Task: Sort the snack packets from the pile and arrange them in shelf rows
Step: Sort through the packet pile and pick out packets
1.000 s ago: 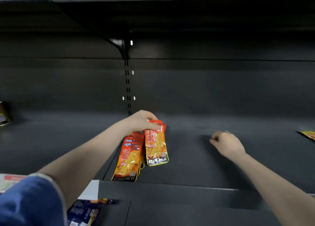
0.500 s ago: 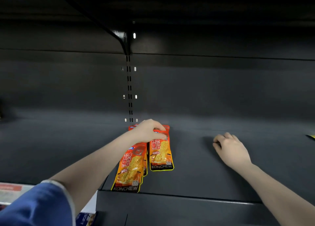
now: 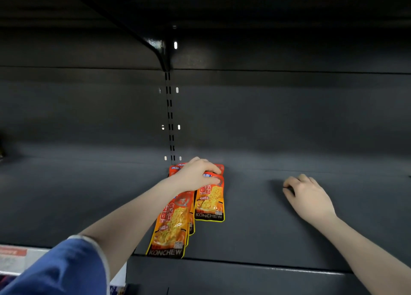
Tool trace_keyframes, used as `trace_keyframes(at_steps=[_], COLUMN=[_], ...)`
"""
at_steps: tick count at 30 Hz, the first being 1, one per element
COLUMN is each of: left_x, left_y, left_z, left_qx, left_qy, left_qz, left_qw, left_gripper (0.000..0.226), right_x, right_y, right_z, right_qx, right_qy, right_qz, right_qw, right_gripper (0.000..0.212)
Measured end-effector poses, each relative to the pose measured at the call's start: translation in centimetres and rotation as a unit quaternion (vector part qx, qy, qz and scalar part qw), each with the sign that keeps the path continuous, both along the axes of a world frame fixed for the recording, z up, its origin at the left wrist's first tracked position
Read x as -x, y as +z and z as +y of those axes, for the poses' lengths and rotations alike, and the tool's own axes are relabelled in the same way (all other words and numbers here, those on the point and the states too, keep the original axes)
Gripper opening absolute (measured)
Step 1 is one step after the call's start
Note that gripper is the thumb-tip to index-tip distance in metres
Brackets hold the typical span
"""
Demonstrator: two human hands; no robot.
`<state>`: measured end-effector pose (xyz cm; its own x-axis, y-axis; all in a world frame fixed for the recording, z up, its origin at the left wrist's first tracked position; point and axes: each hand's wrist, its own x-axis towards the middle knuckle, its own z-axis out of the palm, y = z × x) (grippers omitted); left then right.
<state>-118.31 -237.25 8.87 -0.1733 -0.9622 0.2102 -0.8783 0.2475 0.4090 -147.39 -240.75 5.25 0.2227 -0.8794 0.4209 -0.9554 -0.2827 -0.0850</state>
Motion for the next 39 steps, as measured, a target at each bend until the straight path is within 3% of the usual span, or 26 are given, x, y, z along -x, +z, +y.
trace_keyframes(at_steps=[11, 18, 26, 33, 39], left_x=[0.3, 0.5, 2.6, 10.5, 23.1], left_y=[0.0, 0.3, 1.2, 2.5, 3.4], left_z=[1.3, 2.3, 2.1, 2.4, 1.9], left_qx=[0.083, 0.08, 0.116, 0.095, 0.078], left_qy=[0.011, 0.001, 0.05, 0.104, 0.11], left_qz=[-0.035, -0.036, -0.053, -0.067, -0.042], left_qw=[0.996, 0.996, 0.991, 0.988, 0.99], left_gripper=[0.024, 0.027, 0.025, 0.034, 0.035], right_x=[0.0, 0.0, 2.2, 10.0, 21.9], right_y=[0.1, 0.2, 1.4, 4.1, 6.3], right_z=[0.1, 0.4, 1.0, 1.8, 2.5], right_qx=[-0.005, -0.006, -0.018, 0.006, 0.021], right_qy=[0.001, 0.001, -0.011, -0.046, -0.073], right_qz=[0.0, 0.012, 0.093, 0.103, 0.064], right_qw=[1.0, 1.0, 0.995, 0.994, 0.995], right_gripper=[0.023, 0.024, 0.028, 0.03, 0.03])
